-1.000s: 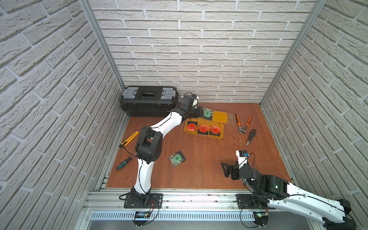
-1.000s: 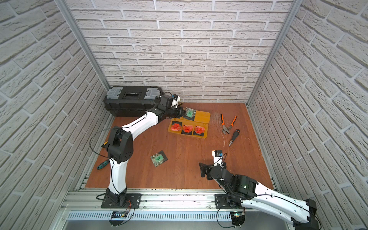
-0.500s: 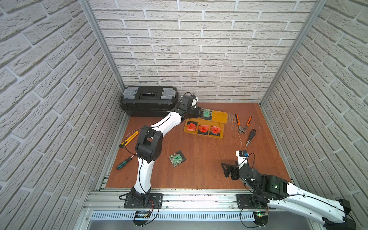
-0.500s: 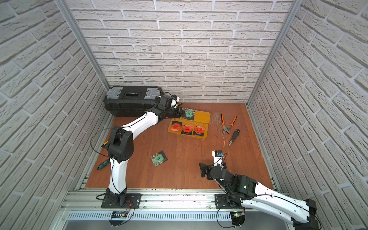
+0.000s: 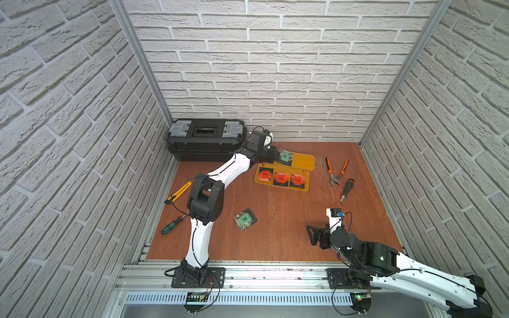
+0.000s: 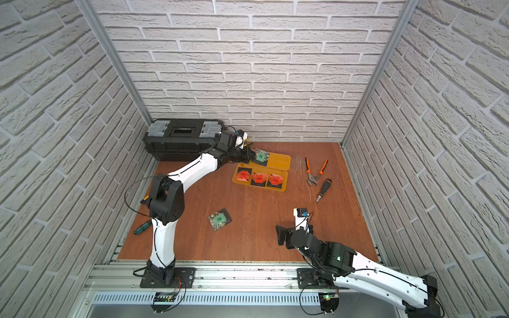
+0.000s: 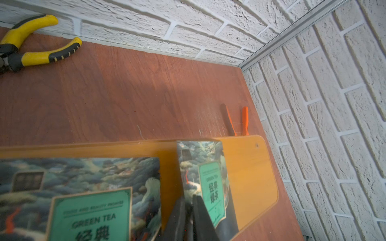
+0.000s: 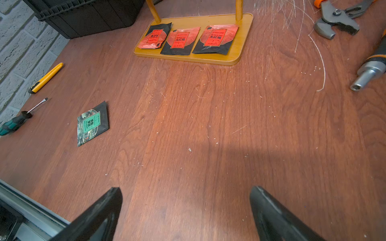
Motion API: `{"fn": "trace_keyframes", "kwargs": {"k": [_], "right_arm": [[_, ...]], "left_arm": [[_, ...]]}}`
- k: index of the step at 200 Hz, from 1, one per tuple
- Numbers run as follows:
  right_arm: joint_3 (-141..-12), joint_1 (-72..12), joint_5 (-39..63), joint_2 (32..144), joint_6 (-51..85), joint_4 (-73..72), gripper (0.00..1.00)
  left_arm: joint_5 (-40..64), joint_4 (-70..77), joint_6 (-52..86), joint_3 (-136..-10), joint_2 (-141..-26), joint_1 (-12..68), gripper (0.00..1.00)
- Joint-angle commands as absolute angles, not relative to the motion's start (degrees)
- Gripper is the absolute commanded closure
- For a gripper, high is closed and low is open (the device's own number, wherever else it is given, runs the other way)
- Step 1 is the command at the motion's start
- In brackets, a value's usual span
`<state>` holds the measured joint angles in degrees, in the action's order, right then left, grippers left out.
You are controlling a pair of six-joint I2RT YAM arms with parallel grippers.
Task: Place the tea bags on the shelf by color
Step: Place the tea bag on the shelf.
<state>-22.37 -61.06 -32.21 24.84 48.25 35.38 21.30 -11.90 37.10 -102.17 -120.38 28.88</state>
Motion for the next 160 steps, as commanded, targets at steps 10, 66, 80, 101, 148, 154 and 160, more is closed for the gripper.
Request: {"fn": "trace_keyframes", "kwargs": {"k": [10, 66, 80, 101, 148, 154, 160], "right_arm": [[-21.52, -60.82, -33.48, 24.61, 48.88, 34.1, 0.0], [-21.37, -60.84, -33.48, 24.56, 48.9, 34.01, 0.0], [-21.44, -60.82, -33.32, 24.52, 48.95, 34.15, 0.0], [-21.34, -60.89, -33.39, 24.44, 48.95, 34.19, 0.0], [-21.29, -60.82, -33.31, 24.34, 48.78, 34.19, 0.0], [-21.31, -60.83, -33.33, 24.42, 48.61, 34.06, 0.0], [-21.35, -60.82, -33.22, 24.44, 48.46, 33.84, 0.0]], "left_arm": [[22.32, -10.9, 36.83, -103.8, -120.99, 28.3, 0.84], [23.0, -10.81, 37.07, -104.0, -121.15, 28.35, 0.81], [23.02, -10.72, 37.09, -103.98, -121.2, 28.31, 0.8], [22.68, -10.66, 37.09, -103.8, -120.76, 28.31, 0.79], [22.17, -9.88, 37.22, -102.86, -117.8, 28.22, 0.74], [22.23, -9.69, 37.25, -102.56, -117.13, 28.27, 0.73], [22.19, -9.44, 37.35, -102.13, -116.47, 28.22, 0.72]]}}
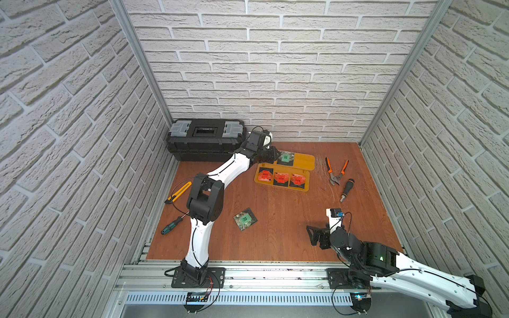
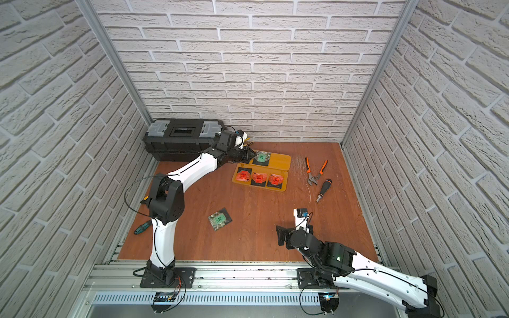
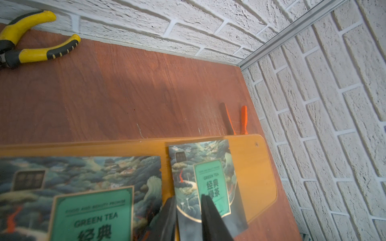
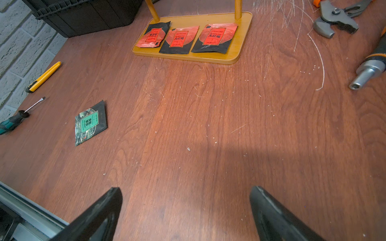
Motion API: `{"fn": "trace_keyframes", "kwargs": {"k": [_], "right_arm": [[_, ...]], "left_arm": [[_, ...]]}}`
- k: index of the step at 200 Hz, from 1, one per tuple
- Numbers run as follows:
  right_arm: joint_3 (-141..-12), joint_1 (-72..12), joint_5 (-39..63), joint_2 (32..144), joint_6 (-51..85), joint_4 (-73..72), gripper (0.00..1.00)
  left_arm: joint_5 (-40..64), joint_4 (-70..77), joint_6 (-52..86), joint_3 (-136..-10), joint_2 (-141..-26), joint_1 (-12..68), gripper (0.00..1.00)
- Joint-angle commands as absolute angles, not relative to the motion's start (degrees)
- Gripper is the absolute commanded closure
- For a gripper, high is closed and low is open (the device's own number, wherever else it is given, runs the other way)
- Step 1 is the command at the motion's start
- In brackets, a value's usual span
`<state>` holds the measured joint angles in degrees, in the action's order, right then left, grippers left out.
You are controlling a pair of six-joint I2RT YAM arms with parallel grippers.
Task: Place the tea bags on the shelf by color
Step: Place the tea bag on the shelf, then pick up the tea bag from the center of the board.
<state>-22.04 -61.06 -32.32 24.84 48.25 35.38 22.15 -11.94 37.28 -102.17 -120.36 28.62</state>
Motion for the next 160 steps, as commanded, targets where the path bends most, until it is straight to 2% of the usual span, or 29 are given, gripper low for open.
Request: {"fn": "trace_keyframes", "kwargs": {"k": [1, 81, 160], "right_arm": [[-21.35, -60.86, -33.18, 24.48, 48.44, 33.8, 0.0], [-24.42, -60.83, -26.76, 34.28, 42.19, 25.24, 0.01], [-30.96, -60.83, -17.13, 51.28, 37.27, 16.33, 0.03]], "left_arm": [[22.17, -9.34, 37.39, -102.09, -116.33, 28.22, 0.72], [20.4, -3.74, 38.16, -87.51, -102.5, 28.17, 0.49], [15.59, -2.4, 37.27, -65.76, -85.39, 27.42, 0.15]]}}
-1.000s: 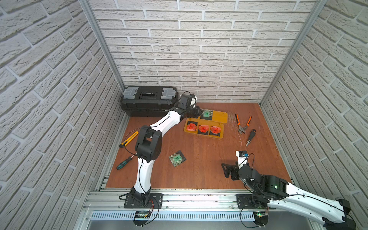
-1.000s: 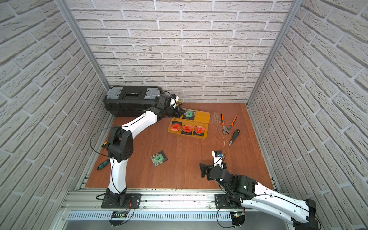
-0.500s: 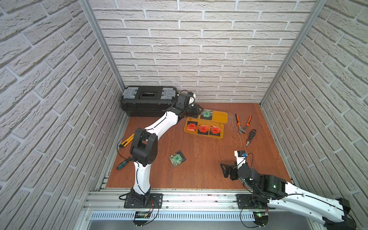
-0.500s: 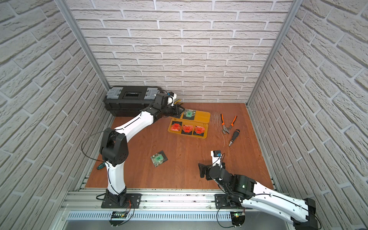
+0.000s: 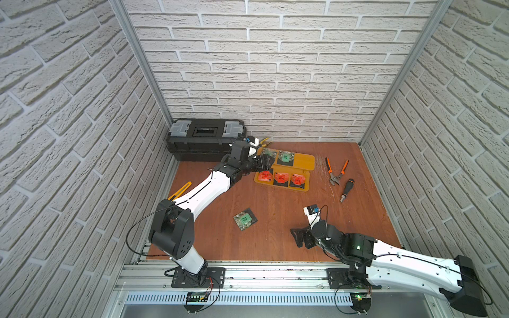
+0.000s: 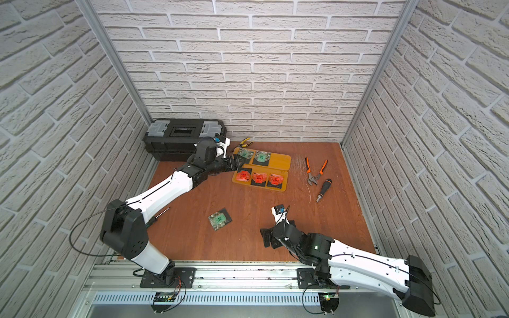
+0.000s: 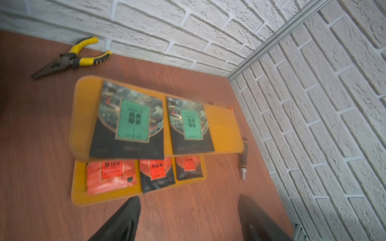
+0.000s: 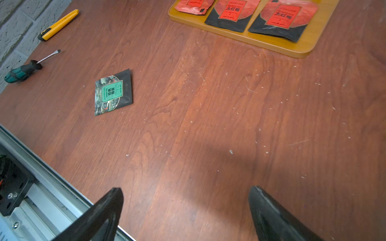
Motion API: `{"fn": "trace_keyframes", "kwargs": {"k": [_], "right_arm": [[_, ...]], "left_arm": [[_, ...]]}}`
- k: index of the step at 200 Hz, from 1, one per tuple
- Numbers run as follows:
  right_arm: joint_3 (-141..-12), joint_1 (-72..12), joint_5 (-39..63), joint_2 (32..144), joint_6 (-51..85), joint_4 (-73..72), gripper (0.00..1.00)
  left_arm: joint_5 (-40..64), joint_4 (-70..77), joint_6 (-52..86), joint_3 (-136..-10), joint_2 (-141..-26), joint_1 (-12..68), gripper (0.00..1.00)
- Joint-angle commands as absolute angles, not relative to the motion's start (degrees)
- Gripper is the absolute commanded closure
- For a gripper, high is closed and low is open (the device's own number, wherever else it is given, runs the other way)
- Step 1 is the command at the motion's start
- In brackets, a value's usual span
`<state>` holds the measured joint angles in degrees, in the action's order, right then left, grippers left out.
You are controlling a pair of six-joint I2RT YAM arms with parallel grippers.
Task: Place the tea bags on the shelf by color
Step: Pick up the tea bag from the center of the board.
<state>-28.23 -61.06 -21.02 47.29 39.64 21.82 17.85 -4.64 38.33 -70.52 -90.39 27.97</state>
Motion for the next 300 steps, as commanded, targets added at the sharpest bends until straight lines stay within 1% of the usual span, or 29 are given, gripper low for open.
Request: {"fn": "trace_keyframes", "kwargs": {"k": [1, 45, 97, 186, 254, 300], "right_arm": [[-31.04, -60.83, -17.09, 51.53, 37.22, 16.21, 0.03], [-35.28, -60.82, -12.9, 61.3, 36.6, 13.26, 0.03], [-39.13, -60.74, -9.42, 69.32, 35.82, 10.57, 0.04], [-43.14, -60.47, -6.06, 78.55, 36.54, 7.82, 0.04], [-45.15, -59.88, -5.45, 81.99, 37.61, 7.71, 0.05], [-45.96, -59.51, -5.51, 83.04, 37.92, 8.08, 0.05]], "left_arm": [[15.53, -2.47, 37.31, -65.53, -85.19, 27.42, 0.15], [13.19, -4.56, 36.24, -56.61, -77.42, 27.43, 0.09], [9.56, -5.69, 36.56, -46.75, -69.05, 27.47, 0.01], [6.26, -7.5, 41.44, -31.78, -60.72, 27.43, 0.02], [6.72, -10.33, 44.01, -24.96, -55.86, 27.51, 0.01], [8.63, -9.84, 44.49, -21.9, -55.96, 27.51, 0.01]]}}
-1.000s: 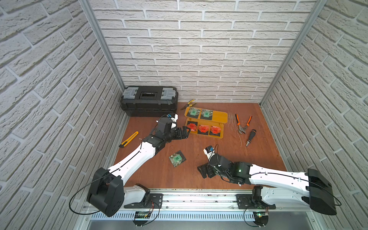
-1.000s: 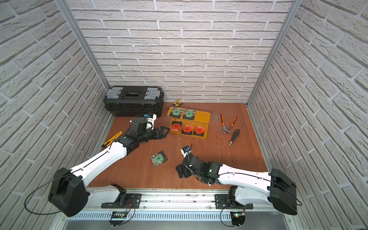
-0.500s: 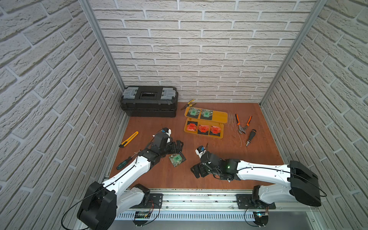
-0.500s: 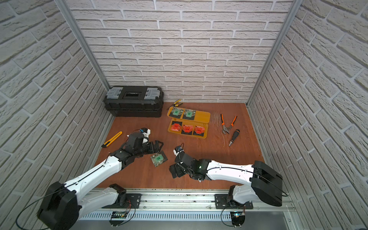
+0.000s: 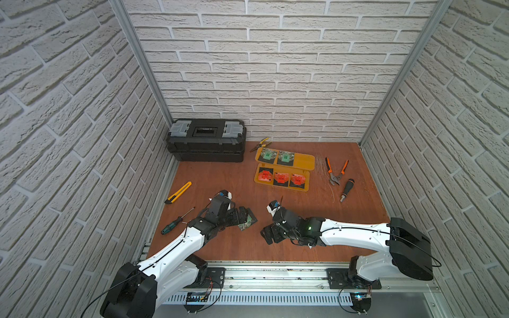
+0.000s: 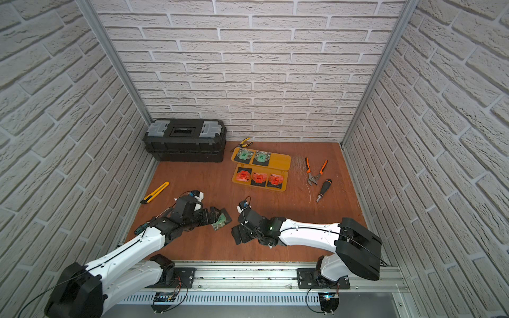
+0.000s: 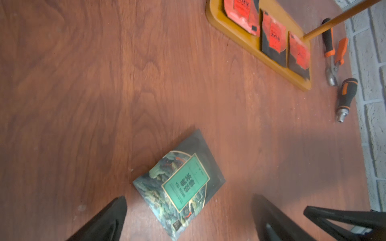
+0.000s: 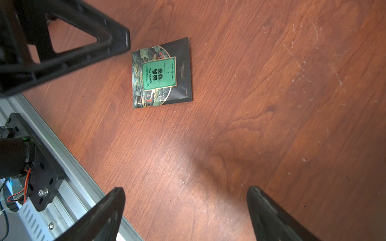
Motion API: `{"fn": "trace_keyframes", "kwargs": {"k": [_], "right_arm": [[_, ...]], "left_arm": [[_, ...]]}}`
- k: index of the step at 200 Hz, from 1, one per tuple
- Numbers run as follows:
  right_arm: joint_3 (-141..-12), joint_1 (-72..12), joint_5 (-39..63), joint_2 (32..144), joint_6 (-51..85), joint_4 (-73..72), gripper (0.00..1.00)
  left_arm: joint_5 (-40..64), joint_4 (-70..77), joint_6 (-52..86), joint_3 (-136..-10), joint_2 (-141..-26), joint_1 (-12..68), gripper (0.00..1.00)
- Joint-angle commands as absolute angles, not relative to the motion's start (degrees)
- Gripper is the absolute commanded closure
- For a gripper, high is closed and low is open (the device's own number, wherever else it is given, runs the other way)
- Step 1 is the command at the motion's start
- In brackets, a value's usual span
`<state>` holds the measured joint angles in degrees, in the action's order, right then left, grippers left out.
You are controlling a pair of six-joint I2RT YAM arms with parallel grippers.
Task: Place the tea bags on the shelf by color
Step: Pick up the tea bag from the center of the board.
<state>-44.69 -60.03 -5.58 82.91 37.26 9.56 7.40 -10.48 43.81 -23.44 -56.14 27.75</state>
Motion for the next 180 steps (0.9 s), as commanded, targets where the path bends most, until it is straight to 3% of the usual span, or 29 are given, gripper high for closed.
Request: {"fn": "trace_keyframes", "kwargs": {"k": [1, 180], "right_arm": [[-45.96, -59.55, -5.52, 83.05, 37.99, 8.08, 0.05], [-44.57, -58.63, -5.45, 83.07, 38.67, 7.52, 0.05]], "left_arm": [[8.66, -9.84, 44.53, -21.89, -56.02, 27.55, 0.02], [12.58, 1.52, 43.91, -20.21, -66.24, 27.94, 0.02]]}}
